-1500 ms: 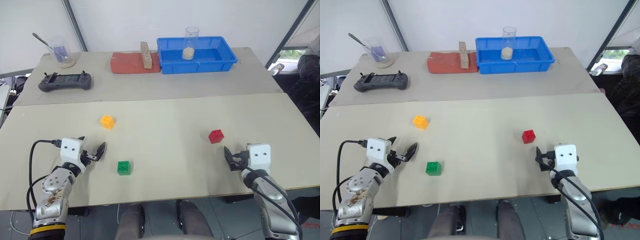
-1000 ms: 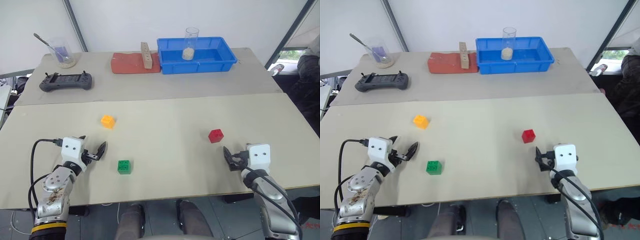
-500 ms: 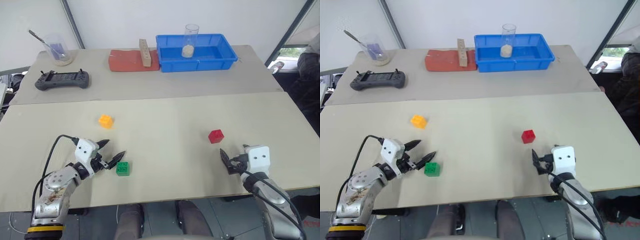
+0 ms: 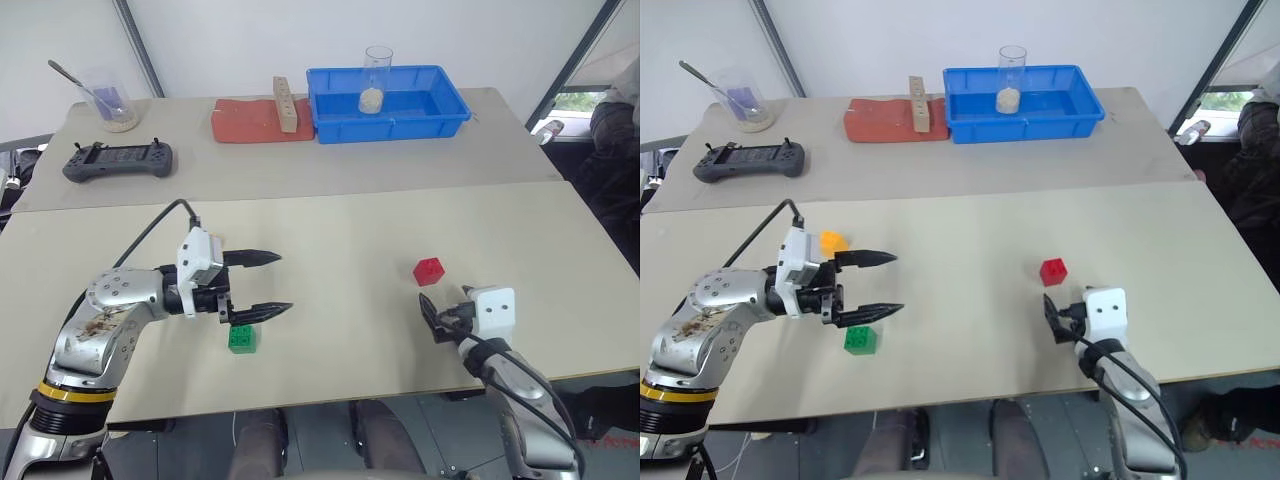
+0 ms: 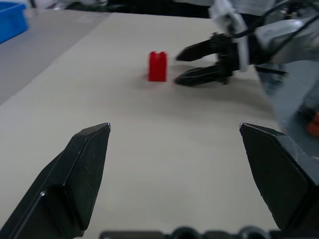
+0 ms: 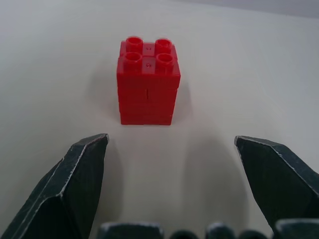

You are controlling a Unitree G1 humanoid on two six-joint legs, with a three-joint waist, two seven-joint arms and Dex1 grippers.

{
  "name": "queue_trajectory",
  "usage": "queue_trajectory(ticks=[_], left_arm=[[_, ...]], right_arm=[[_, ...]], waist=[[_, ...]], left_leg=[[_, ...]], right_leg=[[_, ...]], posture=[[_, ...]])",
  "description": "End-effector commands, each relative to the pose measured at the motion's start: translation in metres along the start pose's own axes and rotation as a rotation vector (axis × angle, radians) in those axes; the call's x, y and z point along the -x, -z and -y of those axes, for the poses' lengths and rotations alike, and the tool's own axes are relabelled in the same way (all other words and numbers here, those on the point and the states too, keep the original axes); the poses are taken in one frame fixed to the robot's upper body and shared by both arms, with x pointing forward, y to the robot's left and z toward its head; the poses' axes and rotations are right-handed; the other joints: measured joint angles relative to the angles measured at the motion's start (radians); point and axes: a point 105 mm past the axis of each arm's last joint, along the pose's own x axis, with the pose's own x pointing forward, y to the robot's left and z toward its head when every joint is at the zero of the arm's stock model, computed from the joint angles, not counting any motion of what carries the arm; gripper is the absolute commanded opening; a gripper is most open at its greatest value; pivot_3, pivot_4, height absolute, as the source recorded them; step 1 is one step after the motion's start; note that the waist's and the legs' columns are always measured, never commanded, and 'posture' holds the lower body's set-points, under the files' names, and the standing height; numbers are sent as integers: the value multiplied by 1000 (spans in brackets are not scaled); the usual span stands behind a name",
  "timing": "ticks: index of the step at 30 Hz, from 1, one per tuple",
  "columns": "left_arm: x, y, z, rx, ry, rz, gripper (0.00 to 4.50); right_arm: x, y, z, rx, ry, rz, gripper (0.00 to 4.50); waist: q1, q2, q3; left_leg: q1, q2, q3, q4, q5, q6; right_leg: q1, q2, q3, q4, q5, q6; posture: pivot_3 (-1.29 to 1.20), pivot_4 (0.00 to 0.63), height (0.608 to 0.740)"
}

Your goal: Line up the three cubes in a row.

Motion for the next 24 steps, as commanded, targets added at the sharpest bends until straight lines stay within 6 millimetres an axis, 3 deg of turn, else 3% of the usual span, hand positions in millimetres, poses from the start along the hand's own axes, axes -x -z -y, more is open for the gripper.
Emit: queue_trajectory(ticks=[1,13,22,24], left_arm=[[-7,-16,5,-45,64,51,4412],[-8,-17,1,-63,64,59,4412],[-6,-16,3,-63,57,58,4500],[-6,-16,3,-59,52,58,4500]], right_arm=[[-8,-14,3,10,34,64,4500],[-27,-22,-2,0,38,97,4500],[-28,-26,-14,58,-43,119,1595],[-27,-27,-15,69,-55,123,1425]], waist=[[0,0,0],[0,0,0],[0,0,0],[0,0,0]], left_leg=[[0,0,0,1,0,0],[2,0,-2,3,1,0],[1,0,-2,3,1,0],[1,0,-1,4,1,0]], right_leg=[[0,0,0,2,0,0],[0,1,1,6,0,0],[0,1,1,6,0,0],[0,1,1,6,0,0]], posture=[[0,150,740],[0,150,740],[0,150,740],[0,150,740]])
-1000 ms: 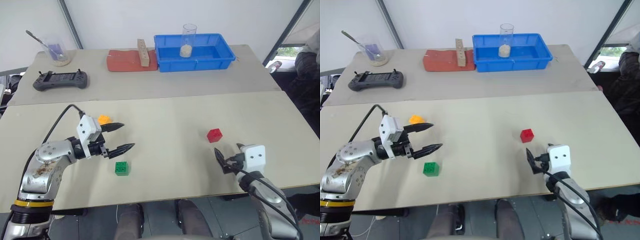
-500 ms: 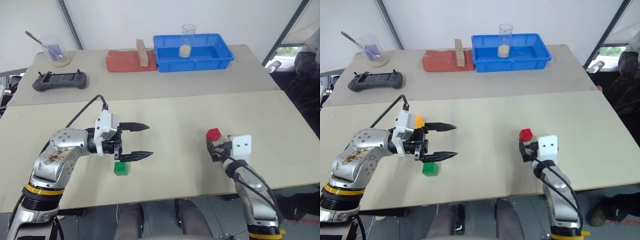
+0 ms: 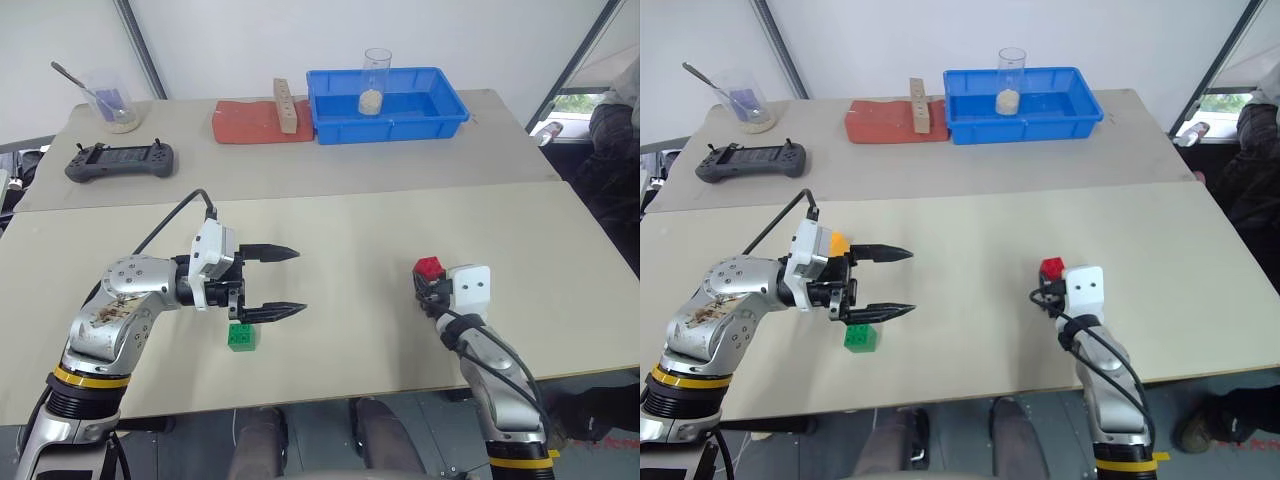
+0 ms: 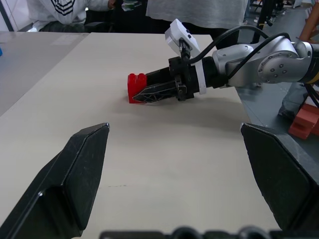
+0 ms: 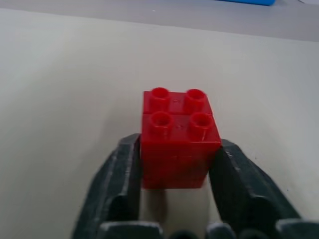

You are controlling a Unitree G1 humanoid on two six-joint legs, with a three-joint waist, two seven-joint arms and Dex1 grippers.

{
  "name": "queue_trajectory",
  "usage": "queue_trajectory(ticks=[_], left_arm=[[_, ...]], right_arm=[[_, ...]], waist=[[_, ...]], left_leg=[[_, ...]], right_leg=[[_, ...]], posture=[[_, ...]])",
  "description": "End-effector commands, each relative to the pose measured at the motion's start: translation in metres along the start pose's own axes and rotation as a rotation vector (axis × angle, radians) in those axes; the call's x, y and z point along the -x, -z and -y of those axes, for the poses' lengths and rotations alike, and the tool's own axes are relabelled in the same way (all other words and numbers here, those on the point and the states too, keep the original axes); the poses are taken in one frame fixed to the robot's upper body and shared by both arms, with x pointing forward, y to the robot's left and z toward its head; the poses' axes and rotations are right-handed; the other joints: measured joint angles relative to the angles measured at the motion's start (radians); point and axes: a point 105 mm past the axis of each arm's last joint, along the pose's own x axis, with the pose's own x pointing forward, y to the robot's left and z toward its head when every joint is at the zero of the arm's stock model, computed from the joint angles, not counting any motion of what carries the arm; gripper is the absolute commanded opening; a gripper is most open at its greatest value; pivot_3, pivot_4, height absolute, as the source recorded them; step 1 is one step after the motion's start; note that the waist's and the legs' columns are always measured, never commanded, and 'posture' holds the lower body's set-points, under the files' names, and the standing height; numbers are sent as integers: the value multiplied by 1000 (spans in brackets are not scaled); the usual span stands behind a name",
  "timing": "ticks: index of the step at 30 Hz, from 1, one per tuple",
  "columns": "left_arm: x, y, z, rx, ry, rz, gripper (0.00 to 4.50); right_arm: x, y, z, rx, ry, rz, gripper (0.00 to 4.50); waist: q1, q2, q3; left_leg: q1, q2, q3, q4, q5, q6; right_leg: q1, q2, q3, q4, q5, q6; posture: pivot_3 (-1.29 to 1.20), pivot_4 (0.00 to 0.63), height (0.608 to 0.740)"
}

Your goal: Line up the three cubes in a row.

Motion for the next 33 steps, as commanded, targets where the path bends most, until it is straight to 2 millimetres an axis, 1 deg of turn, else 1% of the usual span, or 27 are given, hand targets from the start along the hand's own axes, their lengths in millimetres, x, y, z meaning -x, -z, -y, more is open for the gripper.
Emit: queue_trajectory(ticks=[1,2,4,7,10,12,14,15,19,24,29,33], left_arm=[[1,-9,1,-50,-12,19,4500],[2,-9,0,-52,-19,21,4500],[4,-8,-1,-51,-40,23,4500],[9,-2,0,-43,-44,8,4500],[13,3,1,-38,-50,1,4500],[16,7,3,-36,-55,-8,4500],[18,10,6,-35,-65,-11,4500],[19,11,6,-34,-80,-9,4500],[23,10,13,-35,-118,-1,4500],[28,12,25,-16,-151,-12,4500],[37,15,31,-3,-185,-29,4500],[39,16,34,-1,-188,-34,4500]], right_arm=[[0,-18,2,36,-20,73,1425],[0,-21,4,36,-28,78,1425],[-2,-33,5,49,-96,101,1425],[-9,-58,-9,89,-372,134,1425],[-16,-76,-28,120,-695,125,1425],[-26,-79,-35,172,-841,108,1425],[-33,-76,-43,276,-975,88,1425],[-37,-75,-47,307,-1034,79,1425],[-50,-69,-57,364,-1174,60,1425],[-61,-59,-55,405,-1227,26,1425],[-60,-56,-59,415,-1303,24,1425],[-57,-52,-66,425,-1345,35,1425]], waist=[[0,0,0],[0,0,0],[-1,0,0],[-9,0,0],[-16,-2,1],[-18,-4,2],[-22,-4,3],[-22,-5,3],[-21,-5,3],[-17,-5,3],[-18,-5,3],[-21,-5,3]], left_leg=[[0,0,0,0,0,0],[0,0,0,1,0,0],[0,0,0,1,0,0],[0,0,1,4,0,0],[1,0,1,7,0,0],[5,1,-1,7,0,0],[12,2,-3,7,0,0],[12,2,-3,7,0,0],[10,2,-3,7,0,0],[9,1,-2,6,0,0],[10,1,-2,6,0,0],[11,1,-2,6,0,0]], right_leg=[[0,0,0,0,0,0],[0,0,0,0,0,0],[0,0,0,1,0,0],[0,0,1,1,1,0],[2,0,1,1,2,0],[7,2,1,1,2,-1],[15,3,0,0,2,-2],[15,3,0,0,2,-2],[14,3,0,-1,2,-2],[13,1,0,-1,1,0],[13,1,0,0,1,0],[14,1,0,1,1,-1]], posture=[[0,150,740],[0,150,740],[0,150,740],[0,150,740],[0,150,740],[0,150,740],[0,150,740],[0,150,740],[0,150,740],[0,150,740],[0,150,740],[0,150,740]])
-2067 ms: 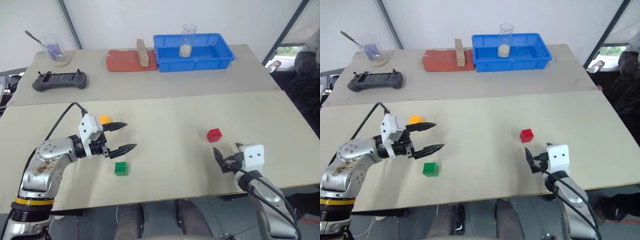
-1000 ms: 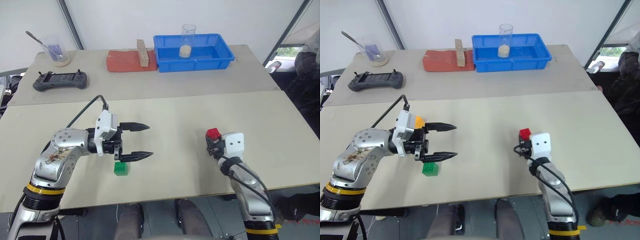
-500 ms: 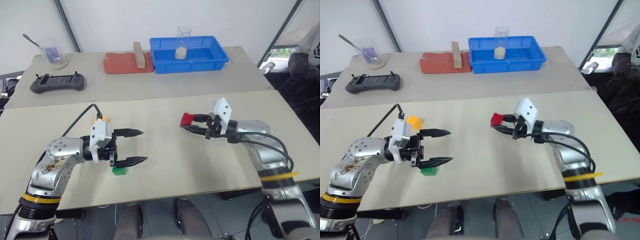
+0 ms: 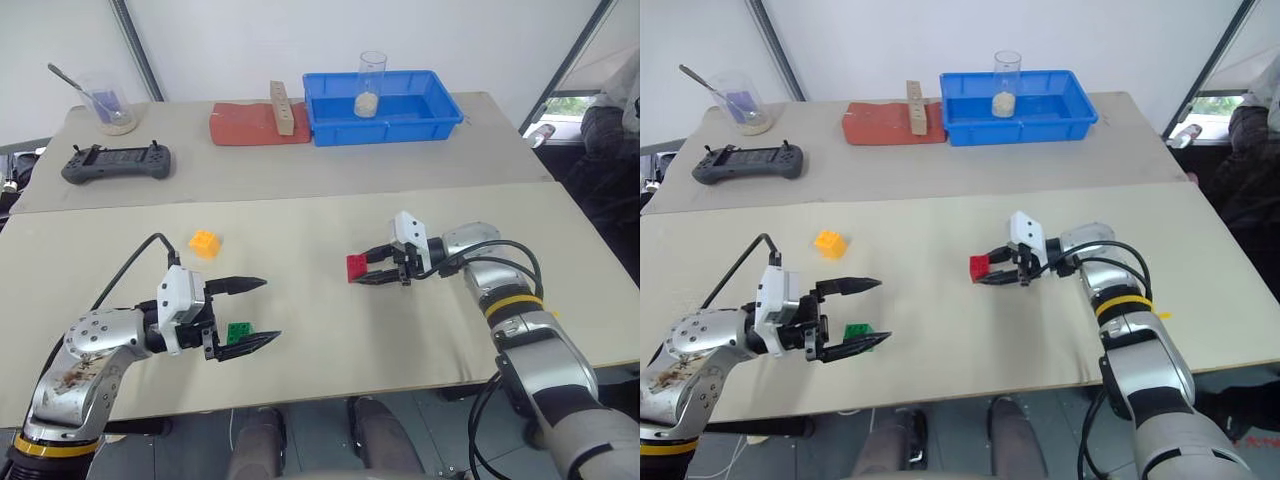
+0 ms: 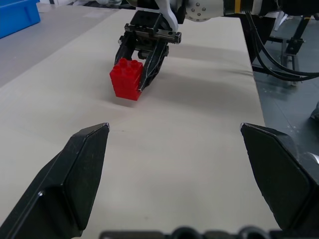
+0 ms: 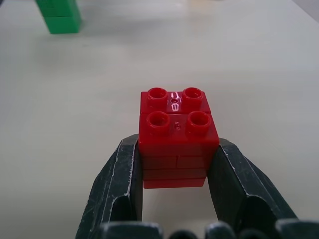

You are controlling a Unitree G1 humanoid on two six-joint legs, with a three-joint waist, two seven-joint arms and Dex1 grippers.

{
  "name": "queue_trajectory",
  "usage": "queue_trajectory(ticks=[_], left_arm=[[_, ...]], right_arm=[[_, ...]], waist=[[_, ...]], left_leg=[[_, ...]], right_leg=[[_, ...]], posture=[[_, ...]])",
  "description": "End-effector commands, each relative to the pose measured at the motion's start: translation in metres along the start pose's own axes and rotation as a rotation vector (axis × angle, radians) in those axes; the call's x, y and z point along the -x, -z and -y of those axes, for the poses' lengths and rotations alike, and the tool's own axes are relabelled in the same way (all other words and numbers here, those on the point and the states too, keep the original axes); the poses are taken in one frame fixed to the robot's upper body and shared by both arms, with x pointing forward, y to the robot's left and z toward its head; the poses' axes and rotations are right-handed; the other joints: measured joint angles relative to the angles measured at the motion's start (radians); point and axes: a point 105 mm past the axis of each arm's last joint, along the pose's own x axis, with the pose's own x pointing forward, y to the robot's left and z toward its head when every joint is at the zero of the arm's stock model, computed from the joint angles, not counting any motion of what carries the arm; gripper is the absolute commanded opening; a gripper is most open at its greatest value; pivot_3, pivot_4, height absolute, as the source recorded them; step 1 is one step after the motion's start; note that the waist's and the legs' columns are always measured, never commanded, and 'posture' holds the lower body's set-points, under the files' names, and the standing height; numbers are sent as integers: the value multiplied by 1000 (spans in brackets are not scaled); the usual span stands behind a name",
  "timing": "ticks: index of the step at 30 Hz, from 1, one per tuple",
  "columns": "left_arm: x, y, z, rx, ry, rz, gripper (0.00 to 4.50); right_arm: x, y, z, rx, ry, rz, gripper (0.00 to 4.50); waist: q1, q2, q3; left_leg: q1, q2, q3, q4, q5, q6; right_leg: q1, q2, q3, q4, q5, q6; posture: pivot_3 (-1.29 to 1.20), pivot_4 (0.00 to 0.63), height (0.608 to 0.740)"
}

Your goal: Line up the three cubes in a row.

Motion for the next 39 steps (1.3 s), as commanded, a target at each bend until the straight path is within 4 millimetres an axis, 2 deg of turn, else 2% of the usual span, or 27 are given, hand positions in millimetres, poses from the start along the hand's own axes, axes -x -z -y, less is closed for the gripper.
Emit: queue_trajectory(ticks=[1,6,11,12,18,23,28,30,35,39], left_arm=[[4,-12,4,-44,5,22,4500],[6,-12,7,-35,-3,14,4500],[5,-11,13,-21,-9,15,4500],[5,-11,13,-21,-10,14,4500],[5,-11,11,-18,-15,8,4500],[10,-8,-1,-34,-33,-15,4500],[28,-3,-26,-68,-8,-95,4500],[32,0,-31,-83,37,-134,4500],[36,7,-35,-94,130,-185,4500],[40,21,-27,-91,195,-220,4500]], right_arm=[[-2,-9,0,67,-26,18,1425],[-11,-7,-1,70,-39,23,1425],[-12,-3,-2,49,-53,14,1425],[-12,-3,-2,46,-52,13,2471],[-3,2,2,47,-31,-20,4492],[16,-5,6,50,-18,-22,4492],[33,-36,6,61,13,40,4492],[37,-56,3,81,51,77,4492],[41,-105,-28,95,77,162,4492],[39,-130,-57,82,70,201,4492]], waist=[[-2,0,0],[-4,0,0],[-4,0,0],[-4,0,0],[-4,0,0],[-3,1,0],[0,1,1],[-2,1,1],[8,1,1],[19,1,1]], left_leg=[[0,0,0,0,0,0],[1,0,0,0,0,0],[0,0,1,0,0,0],[0,0,1,0,0,0],[1,0,1,0,0,0],[1,0,1,0,0,0],[0,0,1,0,0,0],[1,1,1,0,0,0],[-5,0,3,-3,0,0],[-11,1,3,-4,0,0]], right_leg=[[0,0,0,0,0,0],[0,0,0,1,0,-1],[0,0,0,0,0,-1],[0,0,0,0,0,-1],[0,0,0,0,0,-1],[0,0,0,0,0,-1],[-1,0,0,1,0,-1],[-2,0,0,1,0,-1],[-10,-1,0,2,0,-1],[-17,-1,0,5,2,1]], posture=[[0,150,740],[0,150,740],[0,150,740],[0,150,740],[0,150,740],[0,150,740],[0,150,740],[0,150,740],[0,150,740],[0,150,740]])
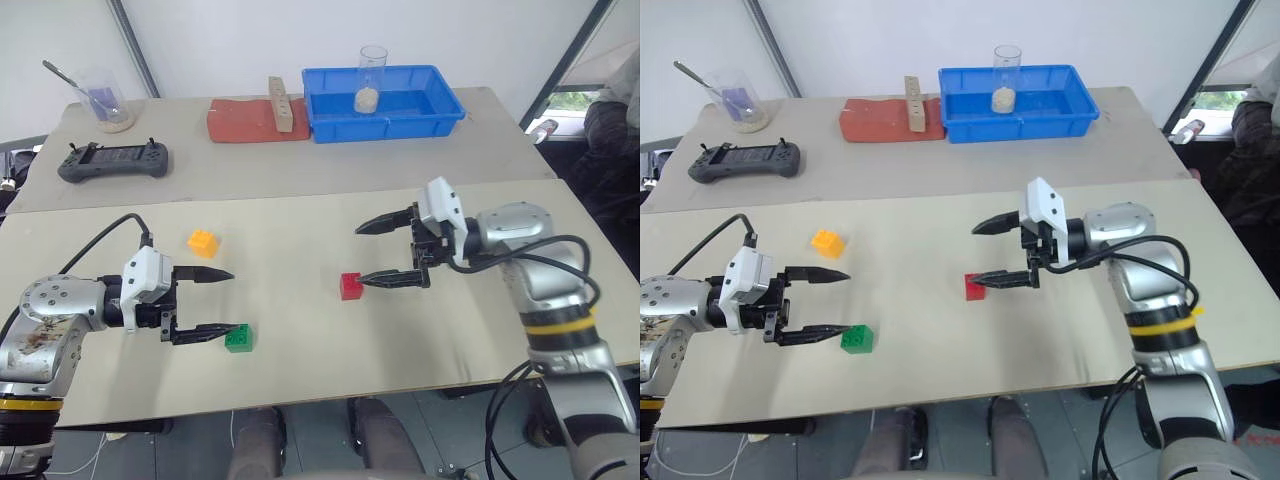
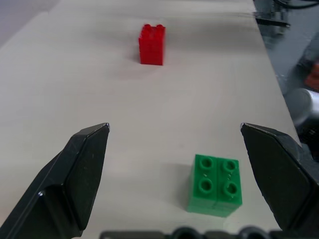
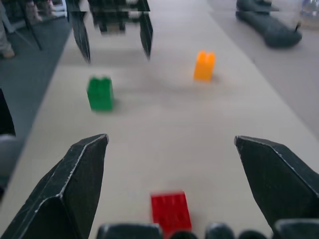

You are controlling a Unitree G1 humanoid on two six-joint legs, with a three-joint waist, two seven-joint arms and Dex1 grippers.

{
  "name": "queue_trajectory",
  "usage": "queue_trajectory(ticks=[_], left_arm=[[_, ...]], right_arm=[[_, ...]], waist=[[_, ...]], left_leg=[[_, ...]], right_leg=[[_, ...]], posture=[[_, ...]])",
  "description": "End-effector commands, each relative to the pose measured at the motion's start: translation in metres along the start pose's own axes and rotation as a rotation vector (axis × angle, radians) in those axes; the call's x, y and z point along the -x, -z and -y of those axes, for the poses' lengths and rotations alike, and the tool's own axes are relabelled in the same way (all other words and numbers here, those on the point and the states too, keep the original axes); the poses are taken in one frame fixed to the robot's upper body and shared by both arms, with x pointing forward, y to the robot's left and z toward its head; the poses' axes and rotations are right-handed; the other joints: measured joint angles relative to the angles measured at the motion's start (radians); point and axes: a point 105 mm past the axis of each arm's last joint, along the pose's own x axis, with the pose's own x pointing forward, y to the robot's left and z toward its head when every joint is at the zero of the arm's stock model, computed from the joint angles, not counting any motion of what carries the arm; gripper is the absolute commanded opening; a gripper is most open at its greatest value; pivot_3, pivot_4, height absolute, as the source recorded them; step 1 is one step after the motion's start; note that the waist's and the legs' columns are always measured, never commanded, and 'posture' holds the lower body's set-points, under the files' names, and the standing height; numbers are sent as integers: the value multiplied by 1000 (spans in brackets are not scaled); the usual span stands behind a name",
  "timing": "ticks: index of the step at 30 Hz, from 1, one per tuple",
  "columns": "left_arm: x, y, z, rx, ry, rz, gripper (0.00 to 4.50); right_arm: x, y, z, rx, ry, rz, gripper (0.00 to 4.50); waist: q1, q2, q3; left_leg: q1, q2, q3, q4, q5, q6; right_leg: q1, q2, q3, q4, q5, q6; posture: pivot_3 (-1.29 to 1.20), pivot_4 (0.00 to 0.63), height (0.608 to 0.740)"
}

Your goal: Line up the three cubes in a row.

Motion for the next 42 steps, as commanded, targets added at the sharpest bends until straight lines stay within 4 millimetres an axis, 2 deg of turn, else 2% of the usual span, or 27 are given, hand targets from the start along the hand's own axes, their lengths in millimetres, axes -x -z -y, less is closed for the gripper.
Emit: queue_trajectory(ticks=[1,6,11,16,19,23,27,32,37,42], left_arm=[[2,6,9,-21,63,-29,4500],[-4,9,20,-25,107,-24,4500],[-14,30,19,-73,96,-68,4500],[-20,43,12,-60,57,-66,4500],[-21,45,16,-55,75,-58,4500],[-21,44,16,-53,74,-39,3260],[-20,43,19,-48,83,-36,1292],[-23,39,17,-61,80,-24,1302],[-34,19,-14,-105,27,3,1302],[-47,17,-37,-132,34,-3,1302]], right_arm=[[1,-32,-21,14,10,57,4492],[-1,-40,-35,-1,19,59,4492],[-3,-40,-42,-6,26,46,4492],[1,-36,-43,-9,34,29,4492],[3,-35,-40,-11,39,22,4492],[7,-33,-36,-21,45,15,4500],[8,-34,-35,-21,45,13,4500],[9,-38,-33,-16,48,18,4500],[11,-40,-30,-9,63,16,4500],[13,-40,-27,-7,78,3,4500]], waist=[[5,0,0],[8,0,0],[8,-1,0],[9,-1,0],[6,-1,0],[7,-1,0],[7,-1,0],[7,-1,0],[20,-1,1],[22,-1,0]], left_leg=[[0,0,0,0,0,0],[0,0,0,0,0,0],[0,0,1,3,0,0],[0,0,1,4,0,0],[0,0,1,4,0,0],[0,0,1,4,0,0],[0,0,1,4,0,0],[0,0,1,4,0,0],[-1,0,1,7,0,0],[-1,-1,1,11,0,0]], right_leg=[[0,0,0,0,-1,0],[0,-1,0,-1,-5,-4],[1,-2,0,-1,-5,-5],[1,-2,0,0,-4,-5],[1,-1,0,0,-4,-4],[1,-1,0,0,-4,-4],[1,-2,0,0,-4,-4],[1,-1,0,1,-4,-4],[1,-1,-1,2,-4,-4],[2,-2,0,5,-4,-3]], posture=[[0,150,740],[0,150,740],[0,150,740],[0,150,740],[0,150,740],[0,150,740],[0,150,740],[0,150,740],[0,150,740],[0,150,740]])
